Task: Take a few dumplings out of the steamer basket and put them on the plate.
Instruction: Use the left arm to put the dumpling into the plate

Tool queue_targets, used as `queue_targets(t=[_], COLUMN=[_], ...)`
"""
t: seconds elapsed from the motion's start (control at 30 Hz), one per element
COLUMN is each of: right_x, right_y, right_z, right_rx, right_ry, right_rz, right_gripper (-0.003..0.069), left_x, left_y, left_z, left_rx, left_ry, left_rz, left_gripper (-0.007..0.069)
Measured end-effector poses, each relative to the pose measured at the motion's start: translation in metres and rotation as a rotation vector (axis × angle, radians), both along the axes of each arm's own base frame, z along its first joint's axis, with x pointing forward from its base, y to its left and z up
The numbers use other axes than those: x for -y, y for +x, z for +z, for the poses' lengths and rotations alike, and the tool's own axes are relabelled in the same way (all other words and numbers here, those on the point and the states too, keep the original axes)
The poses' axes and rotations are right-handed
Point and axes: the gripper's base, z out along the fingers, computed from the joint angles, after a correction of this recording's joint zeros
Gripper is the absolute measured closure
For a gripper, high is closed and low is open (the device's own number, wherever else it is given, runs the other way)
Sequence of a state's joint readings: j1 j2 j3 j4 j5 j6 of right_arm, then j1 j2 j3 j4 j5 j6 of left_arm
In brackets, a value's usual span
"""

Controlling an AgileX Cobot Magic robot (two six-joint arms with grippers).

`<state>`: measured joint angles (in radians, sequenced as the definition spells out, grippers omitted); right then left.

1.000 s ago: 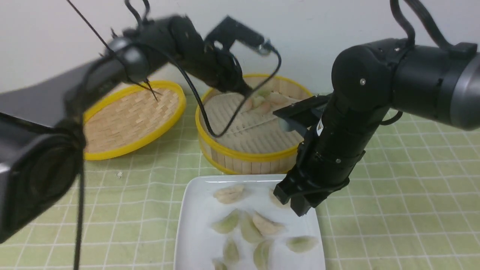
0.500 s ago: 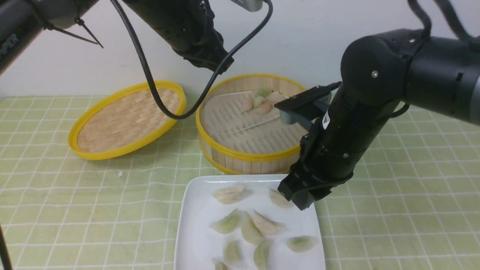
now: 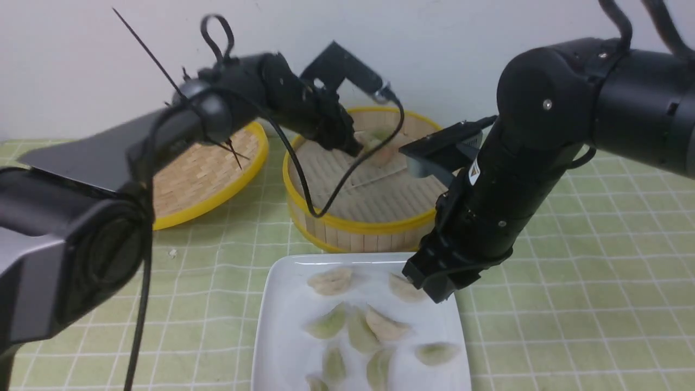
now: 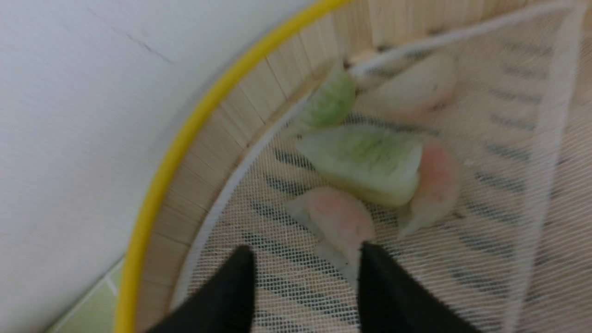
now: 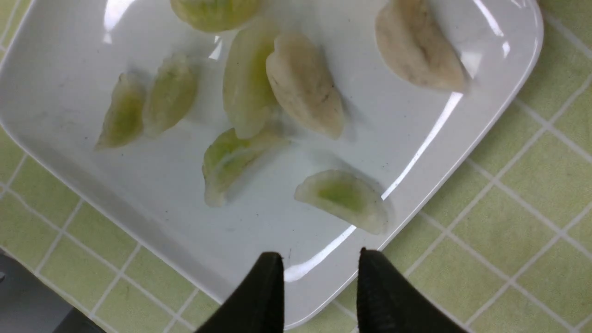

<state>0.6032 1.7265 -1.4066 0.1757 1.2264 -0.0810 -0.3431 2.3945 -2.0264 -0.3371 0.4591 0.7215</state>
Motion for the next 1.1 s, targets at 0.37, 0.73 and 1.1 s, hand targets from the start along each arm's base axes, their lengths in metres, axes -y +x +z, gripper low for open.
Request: queue_targets(t=[0.37,0.73,1.1], right_x=[0.000,0.000,0.001], right_y=[0.000,0.000,0.001], right_z=[0.000,0.000,0.000], right_rx=[0.001,0.001,0.006], right_ry=[-0.003,-0.004,-0.014], right_rz=[-0.002,-0.002,0.000], right_gripper=[0.0447,0.0447,0.0447], left_x=[0.004,0.008,0.011], left_y=[0.011,0.015,-0.001], left_z=[-0.037,-0.046,-0.011], left_rx=[0.047,0.111,-0.009], left_ry=[-0.046,-0.012,-0.006], left_rz=[0.050,0.024,-0.061], left_gripper=[0.0051,0.0255,0.0480])
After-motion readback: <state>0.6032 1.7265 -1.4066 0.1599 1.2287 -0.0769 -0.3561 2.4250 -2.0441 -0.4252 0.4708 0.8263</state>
